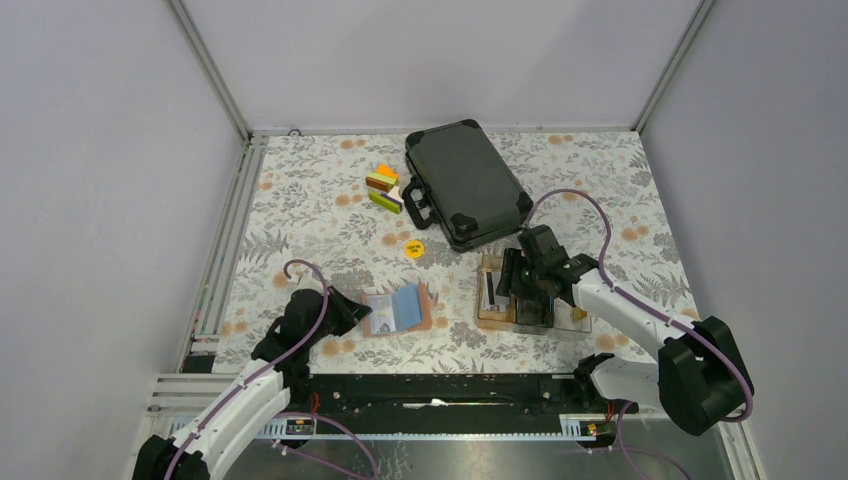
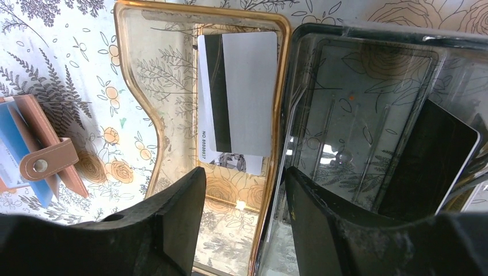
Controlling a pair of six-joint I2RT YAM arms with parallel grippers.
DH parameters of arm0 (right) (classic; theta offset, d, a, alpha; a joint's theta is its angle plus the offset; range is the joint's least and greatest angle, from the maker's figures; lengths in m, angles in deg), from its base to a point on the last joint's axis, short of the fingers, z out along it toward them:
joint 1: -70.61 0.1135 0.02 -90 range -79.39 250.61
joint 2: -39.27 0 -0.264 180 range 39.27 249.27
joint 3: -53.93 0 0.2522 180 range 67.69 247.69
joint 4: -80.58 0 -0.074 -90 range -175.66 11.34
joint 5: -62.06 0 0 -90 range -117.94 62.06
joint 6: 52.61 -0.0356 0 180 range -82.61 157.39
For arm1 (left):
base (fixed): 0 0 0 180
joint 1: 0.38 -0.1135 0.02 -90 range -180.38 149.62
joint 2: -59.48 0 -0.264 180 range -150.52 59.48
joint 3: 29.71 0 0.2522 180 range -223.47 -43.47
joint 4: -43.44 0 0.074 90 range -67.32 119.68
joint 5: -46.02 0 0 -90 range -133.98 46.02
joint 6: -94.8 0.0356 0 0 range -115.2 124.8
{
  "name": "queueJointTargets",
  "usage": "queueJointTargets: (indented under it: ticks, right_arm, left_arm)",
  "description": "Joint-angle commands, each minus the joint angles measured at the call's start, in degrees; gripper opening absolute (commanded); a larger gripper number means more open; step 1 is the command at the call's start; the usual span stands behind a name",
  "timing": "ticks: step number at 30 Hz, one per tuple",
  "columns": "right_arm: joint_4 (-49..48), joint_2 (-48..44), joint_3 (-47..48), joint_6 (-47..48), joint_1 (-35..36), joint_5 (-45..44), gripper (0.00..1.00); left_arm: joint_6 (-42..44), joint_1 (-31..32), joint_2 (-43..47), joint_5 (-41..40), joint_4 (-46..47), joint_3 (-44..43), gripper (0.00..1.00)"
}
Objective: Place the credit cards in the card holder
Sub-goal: Pick up the credit card from the storage box.
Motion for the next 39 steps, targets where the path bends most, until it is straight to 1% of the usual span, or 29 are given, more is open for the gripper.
queueJointTargets:
  ticks: [1,15,22,28,32,39]
  right_arm:
    - [-0.7,-1.7,1.5,-0.6,-0.2,1.6,0.60]
    - [2.1,-2.8,3.4,-0.1,-0.3,-0.4,0.57]
    - [3.0,-3.4,3.7,0.0,-0.2,-1.2,0.50]
    - [4.1,-4.1,4.4,0.3,-0.2,-1.4,0.41]
    - [4.5,-4.5,4.4,0.3,-0.2,-3.1,0.35]
    - [5.3,-4.5,4.9,0.3,-0.2,-3.6,0.29]
  left_arm:
    - [1.4,-0.1,-1.3,-0.5,1.8,-1.4,0.00]
    - [1.5,-0.1,-1.9,-0.4,2.7,-1.2,0.00]
    - [1.4,-0.1,-1.8,-0.1,2.8,-1.1,0.00]
    - [1.3,-0.1,-1.5,-0.2,2.6,-1.0,0.00]
    - [1.3,-0.1,-1.5,-0.1,2.6,-0.9,0.00]
    - [1.3,-0.1,-1.5,0.0,2.7,-0.8,0.00]
